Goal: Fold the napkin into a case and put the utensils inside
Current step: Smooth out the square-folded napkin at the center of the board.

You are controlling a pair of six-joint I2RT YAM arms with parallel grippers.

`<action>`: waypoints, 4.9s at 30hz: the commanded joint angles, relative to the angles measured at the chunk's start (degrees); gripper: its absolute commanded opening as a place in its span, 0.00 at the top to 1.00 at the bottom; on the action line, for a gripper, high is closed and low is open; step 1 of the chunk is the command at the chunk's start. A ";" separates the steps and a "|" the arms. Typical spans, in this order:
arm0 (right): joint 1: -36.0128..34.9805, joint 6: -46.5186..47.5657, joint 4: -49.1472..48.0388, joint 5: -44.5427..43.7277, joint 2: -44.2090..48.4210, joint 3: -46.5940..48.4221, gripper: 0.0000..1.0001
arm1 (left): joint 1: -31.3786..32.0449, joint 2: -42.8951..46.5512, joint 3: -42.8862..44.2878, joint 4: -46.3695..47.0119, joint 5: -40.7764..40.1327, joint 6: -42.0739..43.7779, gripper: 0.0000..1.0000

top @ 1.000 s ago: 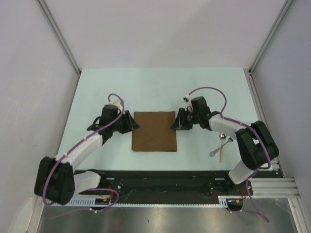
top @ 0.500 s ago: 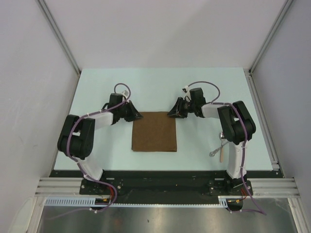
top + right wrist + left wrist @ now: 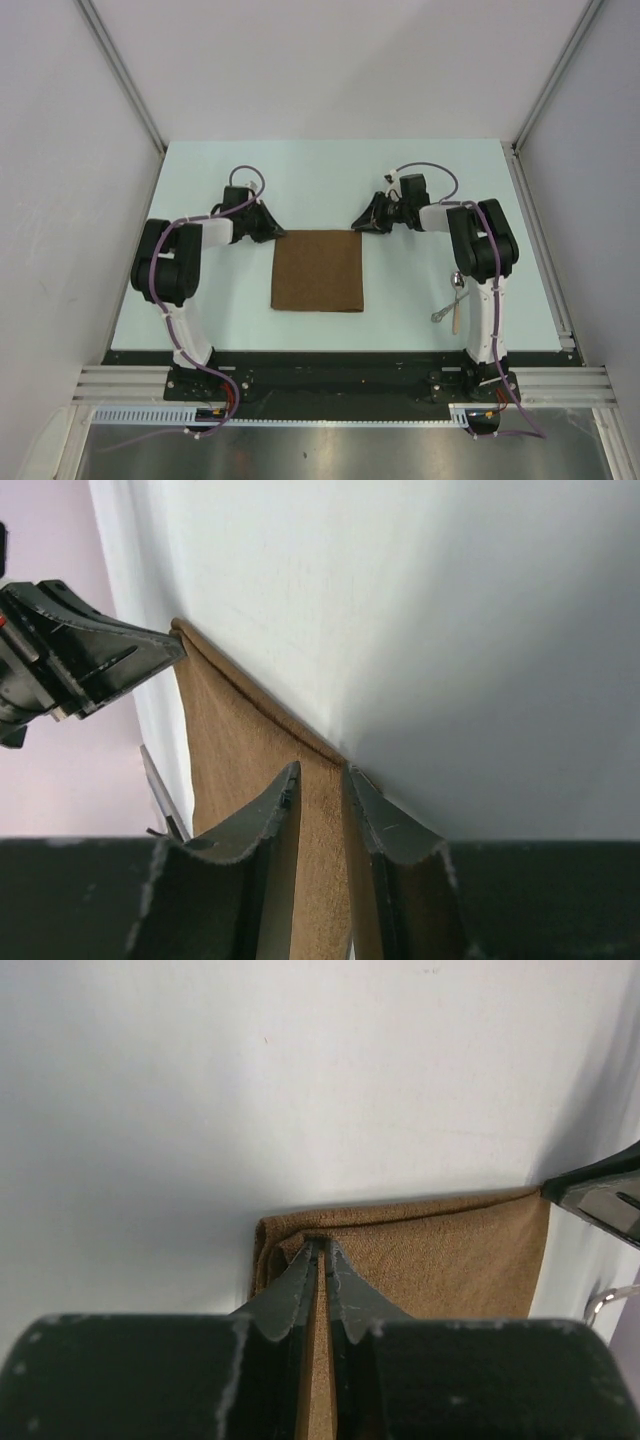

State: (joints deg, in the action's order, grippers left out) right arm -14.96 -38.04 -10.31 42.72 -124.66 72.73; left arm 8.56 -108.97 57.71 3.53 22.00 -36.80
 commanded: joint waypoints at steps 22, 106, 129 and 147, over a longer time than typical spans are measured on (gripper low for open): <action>-9.48 2.19 -2.24 -2.74 19.98 -22.71 0.79 | 19.39 -1.06 3.01 22.30 15.88 -13.91 0.86; 1.33 10.00 10.04 -2.64 1.08 4.43 0.81 | 11.30 32.05 -34.86 -1.25 -6.62 -1.35 0.82; -2.19 12.19 7.66 -3.42 16.46 -22.10 0.64 | 15.70 43.22 -29.77 -2.02 0.33 -1.44 0.70; -15.01 10.80 17.69 -17.05 35.98 -34.66 0.39 | 12.01 40.69 -28.09 -16.46 -16.73 -4.16 0.30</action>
State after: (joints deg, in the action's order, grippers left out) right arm -28.80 -25.96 7.88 29.06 -90.37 41.65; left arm 21.74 -66.48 28.53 -12.99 7.53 -39.16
